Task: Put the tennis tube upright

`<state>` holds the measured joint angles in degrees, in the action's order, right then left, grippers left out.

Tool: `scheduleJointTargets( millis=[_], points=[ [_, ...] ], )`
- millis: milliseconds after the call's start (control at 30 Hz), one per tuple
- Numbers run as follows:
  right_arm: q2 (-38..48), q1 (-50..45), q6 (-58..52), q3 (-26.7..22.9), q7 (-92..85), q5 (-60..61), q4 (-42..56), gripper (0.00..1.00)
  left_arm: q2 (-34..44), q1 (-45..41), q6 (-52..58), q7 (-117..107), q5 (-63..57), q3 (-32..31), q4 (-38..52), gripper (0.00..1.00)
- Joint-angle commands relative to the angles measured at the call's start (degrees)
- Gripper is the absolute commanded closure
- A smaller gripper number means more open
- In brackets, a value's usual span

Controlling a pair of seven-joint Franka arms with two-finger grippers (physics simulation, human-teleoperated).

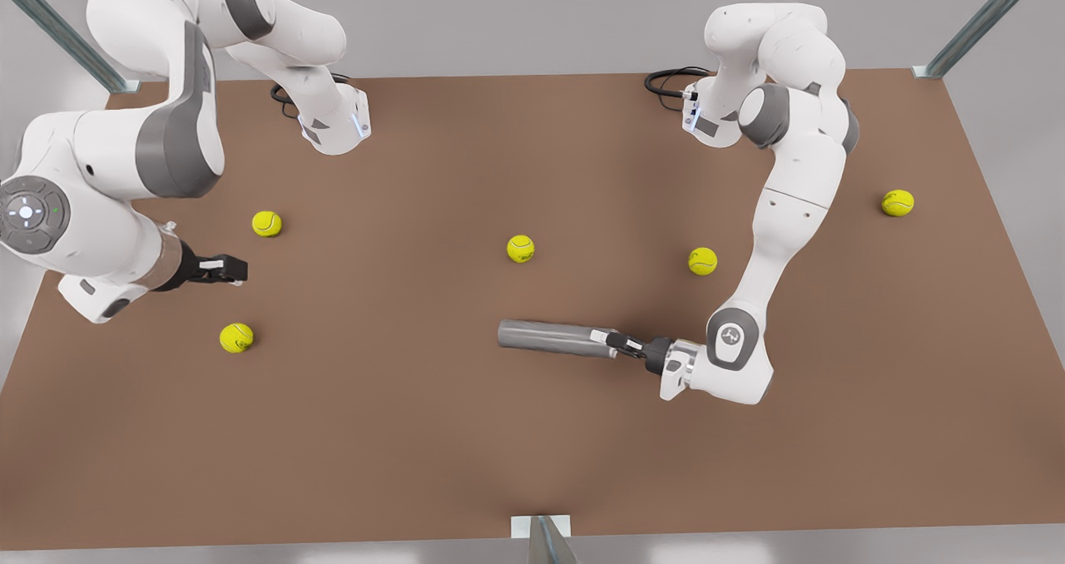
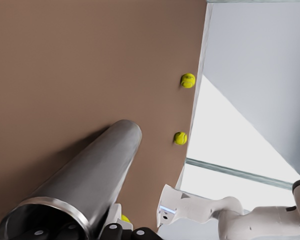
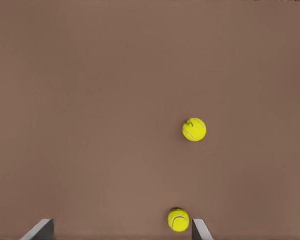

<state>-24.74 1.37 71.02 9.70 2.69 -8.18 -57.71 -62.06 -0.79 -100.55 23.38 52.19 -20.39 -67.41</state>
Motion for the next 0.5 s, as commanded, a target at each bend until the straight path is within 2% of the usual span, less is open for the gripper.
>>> scheduleJointTargets(
  millis=[0,133,200,467],
  points=[
    [0.0,0.0,0.0,0.0,0.0,0.0,0.0,0.0,0.0,0.0,0.0,0.0,-0.1,0.0,0.0,0.73],
    [0.0,0.0,0.0,0.1,0.0,0.0,0.1,0.0,0.3,-0.3,0.0,0.0,-0.2,0.0,0.0,0.77],
    [0.0,0.0,0.0,0.1,0.0,0.0,0.1,0.0,0.4,-1.7,1.1,-0.1,0.3,2.9,0.7,0.79],
    [0.0,0.0,0.0,0.1,0.0,0.0,0.1,0.0,0.5,-1.8,2.0,-0.5,0.4,3.2,1.1,0.79]
  ],
)
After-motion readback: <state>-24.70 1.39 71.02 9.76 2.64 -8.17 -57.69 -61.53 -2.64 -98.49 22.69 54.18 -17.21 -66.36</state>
